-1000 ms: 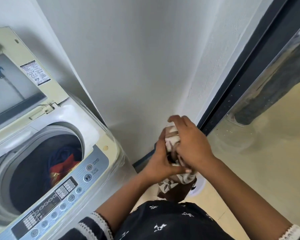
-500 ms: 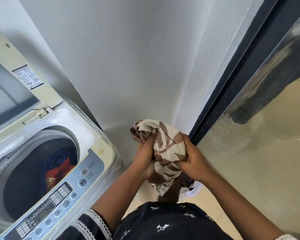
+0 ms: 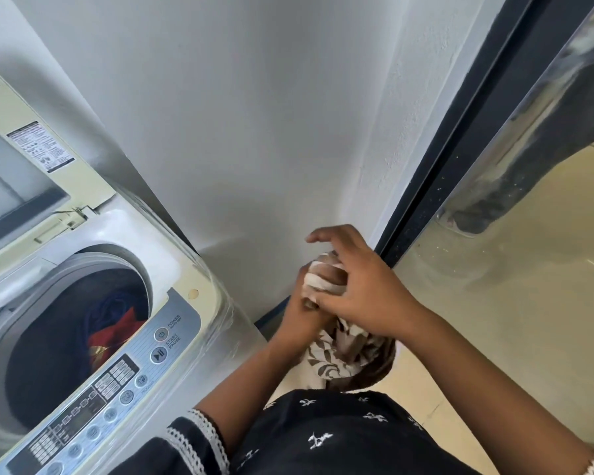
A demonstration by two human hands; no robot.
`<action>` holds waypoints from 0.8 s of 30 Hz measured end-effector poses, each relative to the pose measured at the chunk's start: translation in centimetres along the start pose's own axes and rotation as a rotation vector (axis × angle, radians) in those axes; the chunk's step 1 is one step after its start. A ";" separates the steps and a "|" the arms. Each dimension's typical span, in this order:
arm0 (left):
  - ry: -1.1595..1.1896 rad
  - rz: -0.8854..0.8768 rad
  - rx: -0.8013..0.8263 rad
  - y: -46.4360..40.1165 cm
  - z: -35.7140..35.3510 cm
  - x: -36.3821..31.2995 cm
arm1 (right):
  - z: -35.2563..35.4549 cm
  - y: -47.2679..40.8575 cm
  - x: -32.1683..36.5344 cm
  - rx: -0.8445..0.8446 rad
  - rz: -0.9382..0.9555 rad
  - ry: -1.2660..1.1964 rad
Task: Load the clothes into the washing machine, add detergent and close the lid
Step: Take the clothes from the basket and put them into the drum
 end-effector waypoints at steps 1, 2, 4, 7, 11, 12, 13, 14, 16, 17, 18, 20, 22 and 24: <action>0.117 0.001 -0.025 0.1 0.5 -0.2 | 0.2 0.2 -0.4 -0.044 -0.004 -0.139; 0.235 0.038 -0.041 0.1 1.1 -0.4 | 0.5 0.5 -1.1 -0.072 -0.003 -0.183; 0.420 0.114 -0.095 0.0 2.3 -0.2 | 0.4 1.5 -3.3 -0.020 -0.038 -0.086; 0.571 0.265 -0.123 -0.1 2.6 -0.6 | -1.4 3.2 -5.8 0.108 -0.208 -0.112; 0.613 0.431 -0.097 -0.1 3.0 -0.6 | -3.8 4.2 -6.9 0.049 -0.253 -0.219; 0.526 0.475 -0.114 -0.3 3.2 -0.1 | -3.8 4.2 -7.2 0.044 -0.277 -0.133; 0.383 0.501 -0.143 -0.5 3.7 0.4 | -3.7 4.2 -7.5 0.052 -0.312 0.000; 0.175 0.500 -0.179 -0.6 4.4 1.0 | -3.4 4.1 -7.6 0.068 -0.350 0.151; -0.297 0.381 -0.234 -0.6 5.7 1.8 | -2.8 3.7 -7.0 0.150 -0.413 0.450; -0.471 0.268 -0.208 -0.6 6.0 2.1 | -2.6 3.3 -6.3 0.206 -0.413 0.589; -0.573 0.158 -0.121 -0.4 5.9 2.3 | -2.5 2.9 -5.5 0.247 -0.387 0.686; -0.584 0.049 0.111 0.1 4.6 2.9 | -2.5 1.7 -3.4 0.223 -0.271 0.672; -0.415 0.037 0.170 0.6 2.8 3.2 | -2.4 0.7 -1.5 0.110 -0.171 0.405; -0.206 0.022 -0.038 0.6 2.4 2.9 | -2.1 -0.1 -0.2 0.001 -0.117 0.131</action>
Point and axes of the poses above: each hand's wrist, its own y-axis away from the middle knuckle, its own z-axis out of the back of the hand, x = y × z, the point moved 1 cm from there along -y, towards the middle knuckle, and after that the axes turned 9 degrees about z, right-handed, at the moved point
